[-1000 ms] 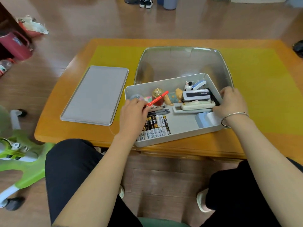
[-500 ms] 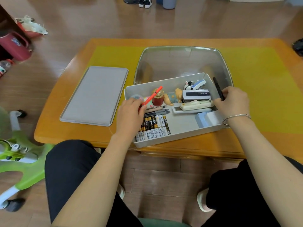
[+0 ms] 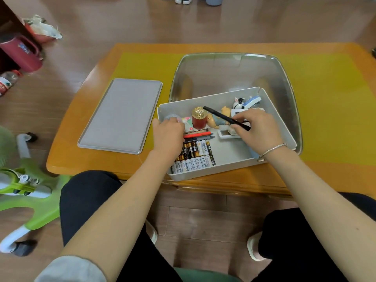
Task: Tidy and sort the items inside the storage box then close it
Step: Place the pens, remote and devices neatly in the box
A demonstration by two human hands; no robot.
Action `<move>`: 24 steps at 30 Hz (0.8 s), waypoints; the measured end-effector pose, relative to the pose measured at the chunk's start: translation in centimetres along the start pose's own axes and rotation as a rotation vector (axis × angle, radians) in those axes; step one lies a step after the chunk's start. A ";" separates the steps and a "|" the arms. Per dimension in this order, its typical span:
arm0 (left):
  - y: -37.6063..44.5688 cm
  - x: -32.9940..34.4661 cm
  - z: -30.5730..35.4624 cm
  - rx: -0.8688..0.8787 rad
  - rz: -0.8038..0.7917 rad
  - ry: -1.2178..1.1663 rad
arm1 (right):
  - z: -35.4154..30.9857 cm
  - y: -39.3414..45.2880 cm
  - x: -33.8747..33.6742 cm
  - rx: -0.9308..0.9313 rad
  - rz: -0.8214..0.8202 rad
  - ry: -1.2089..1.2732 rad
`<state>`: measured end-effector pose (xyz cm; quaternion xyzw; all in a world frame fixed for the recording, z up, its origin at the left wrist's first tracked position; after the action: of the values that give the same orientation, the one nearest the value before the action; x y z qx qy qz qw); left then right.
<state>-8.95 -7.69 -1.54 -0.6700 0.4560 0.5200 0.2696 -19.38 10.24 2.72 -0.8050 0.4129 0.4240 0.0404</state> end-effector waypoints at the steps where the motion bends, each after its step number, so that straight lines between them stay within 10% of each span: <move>1: 0.1 0.1 0.0 0.004 -0.010 -0.006 | 0.0 0.0 0.6 0.004 -0.036 -0.008; 24: -1.6 -0.4 -1.8 -0.052 0.130 -0.100 | -4.9 3.0 12.3 -0.190 -0.512 -0.347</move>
<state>-6.73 -8.31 -0.79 -0.6190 0.4708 0.5808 0.2405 -14.62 -1.51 -2.06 -0.7988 0.1426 0.5674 0.1401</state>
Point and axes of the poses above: each hand's wrist, its own y-axis towards the middle knuckle, its own x-axis out of the palm, z = x × y, the point moved 9 cm from there along y, towards the middle knuckle, and after that the axes turned 14 degrees about y, right-handed, at the moved point
